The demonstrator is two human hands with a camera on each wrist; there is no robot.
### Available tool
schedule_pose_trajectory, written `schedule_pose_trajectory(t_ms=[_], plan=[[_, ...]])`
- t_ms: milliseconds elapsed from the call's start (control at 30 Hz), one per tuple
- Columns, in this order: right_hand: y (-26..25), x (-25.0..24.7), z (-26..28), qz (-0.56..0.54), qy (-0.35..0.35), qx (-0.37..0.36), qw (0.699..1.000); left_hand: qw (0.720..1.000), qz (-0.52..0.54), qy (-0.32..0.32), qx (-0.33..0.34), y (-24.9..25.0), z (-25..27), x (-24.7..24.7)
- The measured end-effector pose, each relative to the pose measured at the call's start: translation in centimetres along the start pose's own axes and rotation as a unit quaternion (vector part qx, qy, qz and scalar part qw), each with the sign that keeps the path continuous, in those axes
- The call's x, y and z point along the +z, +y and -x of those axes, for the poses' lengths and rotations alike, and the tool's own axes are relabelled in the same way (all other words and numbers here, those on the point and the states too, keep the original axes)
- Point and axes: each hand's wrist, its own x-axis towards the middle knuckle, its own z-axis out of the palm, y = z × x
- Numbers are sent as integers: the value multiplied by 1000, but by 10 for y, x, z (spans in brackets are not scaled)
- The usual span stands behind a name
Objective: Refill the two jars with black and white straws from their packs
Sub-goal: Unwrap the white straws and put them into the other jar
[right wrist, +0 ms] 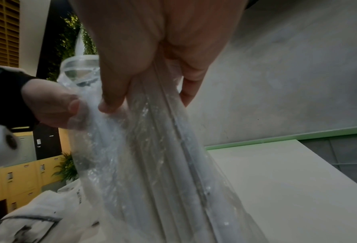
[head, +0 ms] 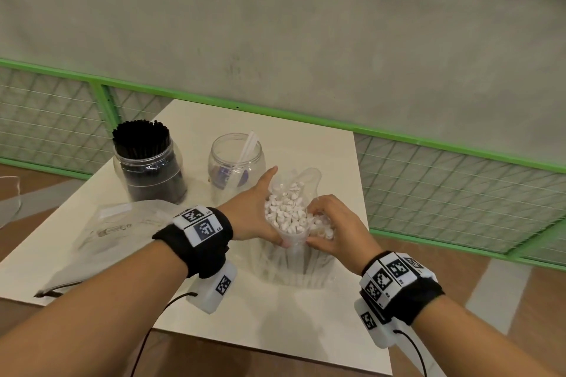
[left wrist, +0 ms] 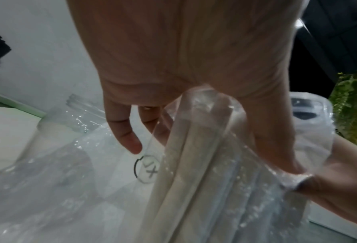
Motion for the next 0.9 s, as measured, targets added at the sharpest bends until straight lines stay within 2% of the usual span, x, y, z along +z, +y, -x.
schedule_pose_trajectory(t_ms=[200,300,400,467,567,633,767,900], plan=[[1,2,4,2,7,25,1000,994,-107,-15,24,5,1,3],[1,6,6,59,53,-6,997,990,-139,-8,20,6,3,6],[-4,1,8,105,98,14,989,989,-140,34,23,3,2,10],[-8,-11,10,136,61,21,989,989,-139,48,17,0,1,11],[-8,-37,13,114,-82,56,988,989,-134,62,6,-2,0,7],[-6,-51,10,90,-129,75,985,989,-133,61,3,-1,-1,6],[-3,-47,-1,125,-75,46,988,989,-136,52,8,3,-2,8],[6,-29,0,149,38,1,988,987,-153,59,-2,2,-3,12]])
